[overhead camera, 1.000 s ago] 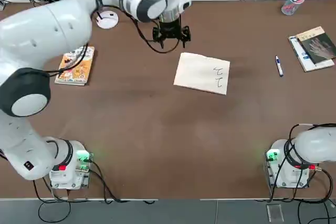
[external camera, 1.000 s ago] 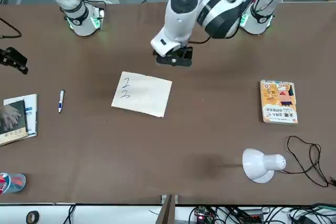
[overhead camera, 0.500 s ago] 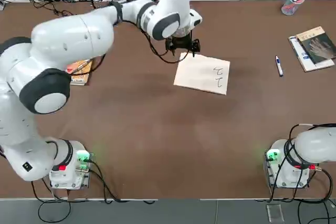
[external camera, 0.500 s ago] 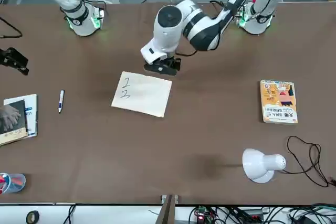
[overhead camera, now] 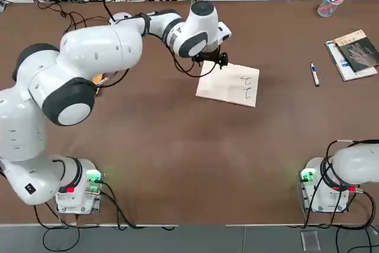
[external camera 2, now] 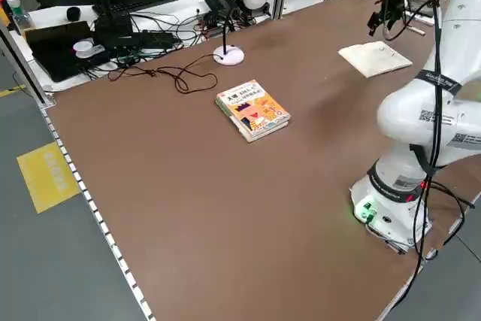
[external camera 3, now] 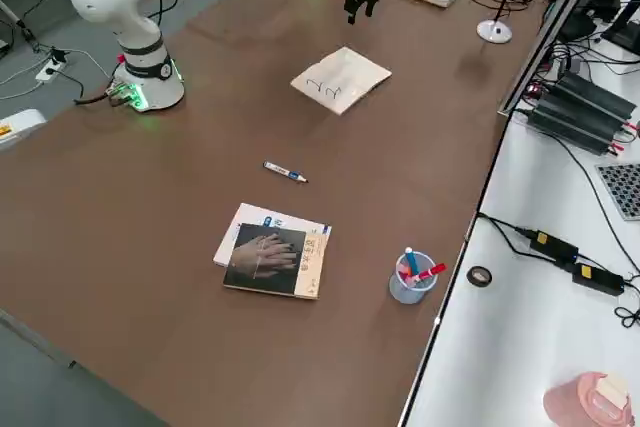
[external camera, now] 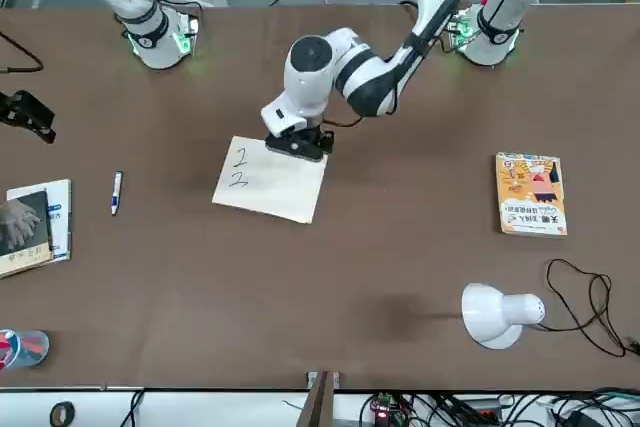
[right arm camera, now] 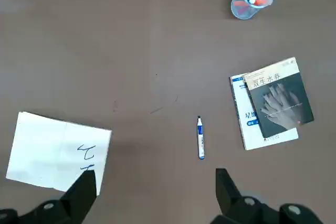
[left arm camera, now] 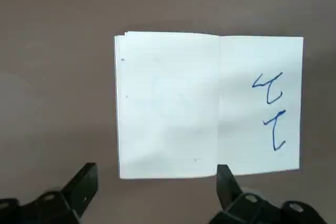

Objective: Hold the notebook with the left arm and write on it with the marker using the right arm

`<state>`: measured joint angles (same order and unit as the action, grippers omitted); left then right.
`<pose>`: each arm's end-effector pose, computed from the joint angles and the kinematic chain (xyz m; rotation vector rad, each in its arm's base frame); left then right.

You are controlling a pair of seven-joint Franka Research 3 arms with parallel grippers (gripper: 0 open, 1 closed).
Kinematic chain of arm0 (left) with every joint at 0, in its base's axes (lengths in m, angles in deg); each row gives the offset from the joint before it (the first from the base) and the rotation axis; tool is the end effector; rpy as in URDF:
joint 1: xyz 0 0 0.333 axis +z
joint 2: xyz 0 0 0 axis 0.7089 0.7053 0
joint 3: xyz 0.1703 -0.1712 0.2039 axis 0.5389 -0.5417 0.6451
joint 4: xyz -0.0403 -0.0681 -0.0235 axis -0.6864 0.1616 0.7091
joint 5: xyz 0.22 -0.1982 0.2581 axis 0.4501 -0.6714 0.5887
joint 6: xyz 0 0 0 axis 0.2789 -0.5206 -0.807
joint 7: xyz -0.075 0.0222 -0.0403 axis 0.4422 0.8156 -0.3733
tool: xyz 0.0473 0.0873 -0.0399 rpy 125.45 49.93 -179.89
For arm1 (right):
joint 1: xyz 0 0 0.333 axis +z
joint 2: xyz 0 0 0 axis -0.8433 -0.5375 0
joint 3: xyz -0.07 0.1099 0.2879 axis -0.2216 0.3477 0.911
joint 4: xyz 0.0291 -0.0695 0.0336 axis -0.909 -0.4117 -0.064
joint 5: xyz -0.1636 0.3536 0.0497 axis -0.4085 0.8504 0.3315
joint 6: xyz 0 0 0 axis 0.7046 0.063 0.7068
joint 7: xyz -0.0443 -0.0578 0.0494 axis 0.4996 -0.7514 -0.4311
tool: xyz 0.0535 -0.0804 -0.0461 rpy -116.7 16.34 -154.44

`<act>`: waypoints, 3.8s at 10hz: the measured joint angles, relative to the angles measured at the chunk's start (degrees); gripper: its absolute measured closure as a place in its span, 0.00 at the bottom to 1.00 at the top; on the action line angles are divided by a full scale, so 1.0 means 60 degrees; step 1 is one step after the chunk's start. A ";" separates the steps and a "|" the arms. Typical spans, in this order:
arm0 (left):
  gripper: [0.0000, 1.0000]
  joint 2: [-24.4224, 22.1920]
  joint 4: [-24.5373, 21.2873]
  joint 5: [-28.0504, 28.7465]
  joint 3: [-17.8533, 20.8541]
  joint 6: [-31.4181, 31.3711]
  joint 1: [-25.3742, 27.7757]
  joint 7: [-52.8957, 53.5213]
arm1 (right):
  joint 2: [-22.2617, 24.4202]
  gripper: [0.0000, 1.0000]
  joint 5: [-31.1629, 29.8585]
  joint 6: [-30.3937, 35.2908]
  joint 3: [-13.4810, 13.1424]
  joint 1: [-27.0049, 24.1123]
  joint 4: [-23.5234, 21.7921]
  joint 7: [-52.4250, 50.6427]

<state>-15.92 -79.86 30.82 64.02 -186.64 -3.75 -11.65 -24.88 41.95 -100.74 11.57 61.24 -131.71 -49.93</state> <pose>0.4349 -0.5649 0.3141 2.9804 -0.3591 0.0878 0.5569 0.0575 0.6609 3.1025 -0.0098 0.1539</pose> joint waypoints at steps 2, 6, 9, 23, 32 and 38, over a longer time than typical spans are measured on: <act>0.00 0.0356 0.0019 0.0023 0.0012 -0.0382 0.0004 -0.0001 | 0.0000 0.00 0.0000 0.0003 -0.0001 0.0000 0.0000 0.0000; 0.02 0.0871 0.0062 0.0454 0.0055 -0.0652 0.0004 -0.0034 | 0.0000 0.00 0.0000 0.0003 -0.0007 0.0000 0.0000 0.0000; 0.02 0.1009 0.0091 0.0887 0.0096 -0.0652 0.0015 -0.0099 | 0.0000 0.00 0.0000 0.0001 -0.0004 0.0002 0.0000 0.0000; 0.01 0.2356 0.0324 0.1012 0.0124 -0.2197 0.0469 -0.0100 | -0.0003 0.00 0.0000 -0.0020 -0.0007 0.0157 -0.0024 0.0000; 0.02 0.2430 0.0439 0.1078 0.0365 -0.2227 0.0483 -0.0100 | -0.0032 0.00 0.0000 -0.0110 -0.0008 0.0157 -0.0241 -0.0001; 0.02 0.2449 0.0439 0.1198 0.0467 -0.2225 0.0481 -0.0100 | -0.0032 0.00 0.0000 -0.0210 -0.0007 0.0157 -0.0257 -0.0001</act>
<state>-1.22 -77.23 38.01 66.82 -199.99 -0.87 -12.25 -25.08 41.95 -102.00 11.53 62.19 -133.26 -49.93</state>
